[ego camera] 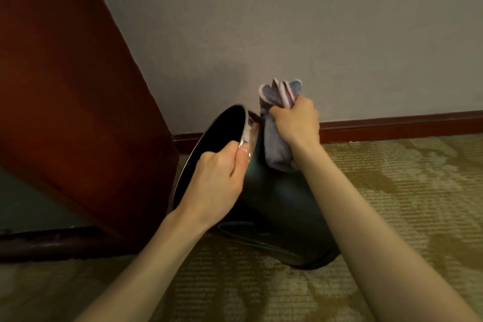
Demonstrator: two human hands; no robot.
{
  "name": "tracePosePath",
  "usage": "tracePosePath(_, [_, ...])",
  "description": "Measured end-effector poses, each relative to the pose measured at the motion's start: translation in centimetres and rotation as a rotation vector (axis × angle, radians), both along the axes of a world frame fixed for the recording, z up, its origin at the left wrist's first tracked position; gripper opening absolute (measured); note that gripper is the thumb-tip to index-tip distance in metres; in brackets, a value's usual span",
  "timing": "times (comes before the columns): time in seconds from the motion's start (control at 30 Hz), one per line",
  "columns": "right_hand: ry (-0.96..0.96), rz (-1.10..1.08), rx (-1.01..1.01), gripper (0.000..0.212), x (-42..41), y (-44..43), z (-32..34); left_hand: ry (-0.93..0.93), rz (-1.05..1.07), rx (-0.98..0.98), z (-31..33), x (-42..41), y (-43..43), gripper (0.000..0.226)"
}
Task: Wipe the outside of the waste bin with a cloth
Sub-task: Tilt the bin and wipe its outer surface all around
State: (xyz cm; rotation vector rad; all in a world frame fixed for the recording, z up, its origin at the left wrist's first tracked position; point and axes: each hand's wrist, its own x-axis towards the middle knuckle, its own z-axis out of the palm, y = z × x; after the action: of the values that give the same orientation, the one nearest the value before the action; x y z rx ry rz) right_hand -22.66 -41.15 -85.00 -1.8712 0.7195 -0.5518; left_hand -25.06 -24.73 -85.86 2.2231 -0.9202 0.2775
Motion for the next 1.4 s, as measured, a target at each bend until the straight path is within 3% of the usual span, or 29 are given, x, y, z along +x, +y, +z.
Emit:
tracePosePath(0.2, [0.198,0.215,0.086,0.046,4.5,-2.5,0.4,0.023,-0.049,-0.016,-0.1,-1.1,0.2,0.036])
tracePosePath(0.37, [0.278,0.270,0.087,0.047,4.9,-2.9,0.6,0.057,-0.074,-0.032,-0.3,-1.5,0.1,0.036])
tracePosePath(0.7, [0.083,0.129,-0.084,0.037,1.8,-0.1,0.8,0.059,-0.008,-0.024,0.0,-1.7,0.2,0.038])
tracePosePath(1.07, [-0.334,-0.132,-0.230,0.029,-3.9,7.1,0.0,0.036,0.114,-0.054,0.6,1.1,0.0,0.037])
tracePosePath(1.4, [-0.231,-0.012,-0.179,0.027,-1.3,5.0,0.8,-0.003,0.084,-0.039,0.1,1.6,0.6,0.037])
